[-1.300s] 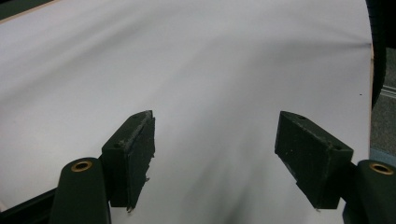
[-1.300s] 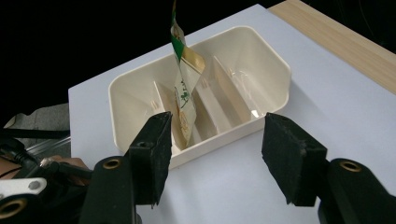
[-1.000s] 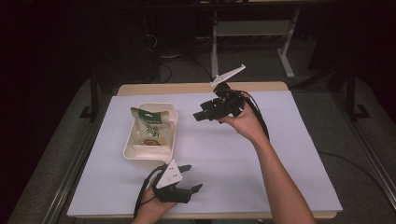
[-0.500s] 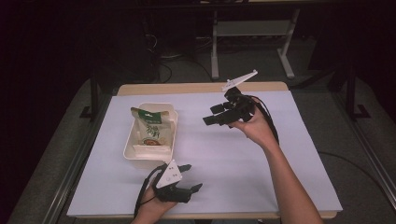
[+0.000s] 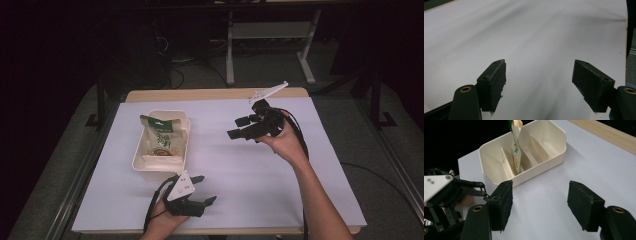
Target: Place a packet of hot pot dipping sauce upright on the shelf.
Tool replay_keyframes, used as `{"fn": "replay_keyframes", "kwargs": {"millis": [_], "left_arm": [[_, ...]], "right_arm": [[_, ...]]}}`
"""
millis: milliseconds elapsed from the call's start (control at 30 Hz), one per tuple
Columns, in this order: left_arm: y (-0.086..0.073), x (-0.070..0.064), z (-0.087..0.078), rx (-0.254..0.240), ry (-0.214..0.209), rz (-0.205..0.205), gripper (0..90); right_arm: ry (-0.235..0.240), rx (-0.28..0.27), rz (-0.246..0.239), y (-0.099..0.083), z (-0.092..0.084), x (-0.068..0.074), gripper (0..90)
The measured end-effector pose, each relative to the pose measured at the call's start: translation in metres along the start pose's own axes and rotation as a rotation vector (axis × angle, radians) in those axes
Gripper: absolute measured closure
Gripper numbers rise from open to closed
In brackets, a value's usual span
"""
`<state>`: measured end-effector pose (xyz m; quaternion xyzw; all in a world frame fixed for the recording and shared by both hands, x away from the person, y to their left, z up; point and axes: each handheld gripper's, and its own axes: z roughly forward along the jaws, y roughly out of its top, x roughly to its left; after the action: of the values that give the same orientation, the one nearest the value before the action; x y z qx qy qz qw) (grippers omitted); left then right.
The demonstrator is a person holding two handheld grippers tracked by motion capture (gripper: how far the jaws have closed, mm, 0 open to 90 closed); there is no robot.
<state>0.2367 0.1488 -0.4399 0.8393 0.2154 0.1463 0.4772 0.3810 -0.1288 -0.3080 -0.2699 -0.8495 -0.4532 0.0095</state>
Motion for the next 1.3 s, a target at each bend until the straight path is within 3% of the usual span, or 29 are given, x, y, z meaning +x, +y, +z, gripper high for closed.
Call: {"fn": "replay_keyframes", "kwargs": {"millis": [367,1300], "left_arm": [[0.000,0.001,0.000,0.001,0.005,-0.006,25.0],[-0.001,0.001,-0.002,-0.011,0.021,-0.018,21.9]], "right_arm": [[-0.001,-0.010,0.026,-0.025,-0.008,-0.004,34.8],[-0.012,-0.032,0.054,-0.079,-0.030,0.004,34.4]]}}
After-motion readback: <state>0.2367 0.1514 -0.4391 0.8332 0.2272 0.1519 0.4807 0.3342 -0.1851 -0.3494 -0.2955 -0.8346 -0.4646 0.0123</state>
